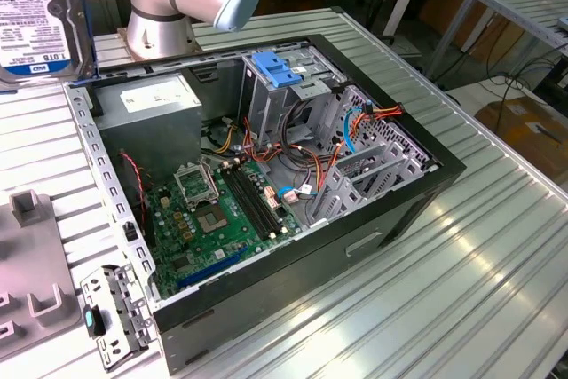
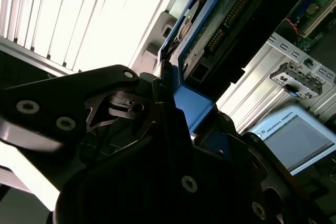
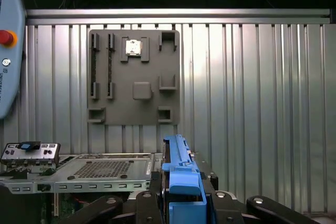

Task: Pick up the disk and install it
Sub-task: 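Pick up the disk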

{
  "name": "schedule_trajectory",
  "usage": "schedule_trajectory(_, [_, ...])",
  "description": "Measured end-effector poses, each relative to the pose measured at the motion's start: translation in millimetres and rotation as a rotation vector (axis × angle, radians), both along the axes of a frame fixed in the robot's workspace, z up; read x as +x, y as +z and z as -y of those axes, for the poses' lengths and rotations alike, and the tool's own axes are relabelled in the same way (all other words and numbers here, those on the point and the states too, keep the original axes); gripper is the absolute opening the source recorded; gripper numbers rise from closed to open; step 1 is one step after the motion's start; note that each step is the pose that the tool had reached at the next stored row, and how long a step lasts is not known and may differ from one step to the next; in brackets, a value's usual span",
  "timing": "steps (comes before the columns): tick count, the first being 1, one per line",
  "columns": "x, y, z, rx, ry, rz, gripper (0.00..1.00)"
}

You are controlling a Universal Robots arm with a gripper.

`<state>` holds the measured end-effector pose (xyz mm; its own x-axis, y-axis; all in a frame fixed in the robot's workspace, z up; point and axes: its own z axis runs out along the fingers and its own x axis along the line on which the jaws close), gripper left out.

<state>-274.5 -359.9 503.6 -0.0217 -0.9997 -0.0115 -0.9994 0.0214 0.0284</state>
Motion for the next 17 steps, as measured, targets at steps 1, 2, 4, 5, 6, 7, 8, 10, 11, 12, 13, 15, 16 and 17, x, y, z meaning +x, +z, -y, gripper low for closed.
schedule_trajectory(1, [2.3, 0.0, 0.0, 0.0, 0.0, -0.0001, 0.37])
schedule_trajectory(2, [4.6, 0.1, 0.0, -0.0001, 0.0, -0.0002, 0.37])
schedule_trajectory(4, [9.9, 0.1, 0.0, -0.0001, 0.0, -0.0001, 0.37])
schedule_trajectory(5, [16.0, 0.0, 0.0, 0.0, 0.0, 0.0, 0.37])
schedule_trajectory(6, [18.5, 0.0, 0.0, 0.0, 0.0, 0.0, 0.37])
schedule_trajectory(7, [20.9, 0.0, 0.0, 0.0, 0.0, -0.0001, 0.37])
schedule_trajectory(8, [23.3, 0.0, 0.0, 0.0, 0.0, 0.0, 0.37])
schedule_trajectory(10, [28.7, 0.1, 0.0, -0.0001, 0.0, -0.0002, 0.37])
schedule_trajectory(11, [30.9, 0.1, 0.0, -0.0001, 0.0, -0.0001, 0.37])
schedule_trajectory(12, [34.7, 0.1, 0.0, -0.0001, 0.0, -0.0001, 0.37])
schedule_trajectory(13, [38.0, 0.1, 0.0, -0.0001, 0.0, -0.0001, 0.37])
schedule_trajectory(15, [43.1, 0.0, 0.0, 0.0, 0.0, -0.0001, 0.37])
schedule_trajectory(16, [45.7, 0.0, 0.0, 0.0, 0.0, 0.0, 0.37])
schedule_trajectory(17, [49.7, 0.1, 0.0, 0.0, 0.0, -0.0001, 0.37])
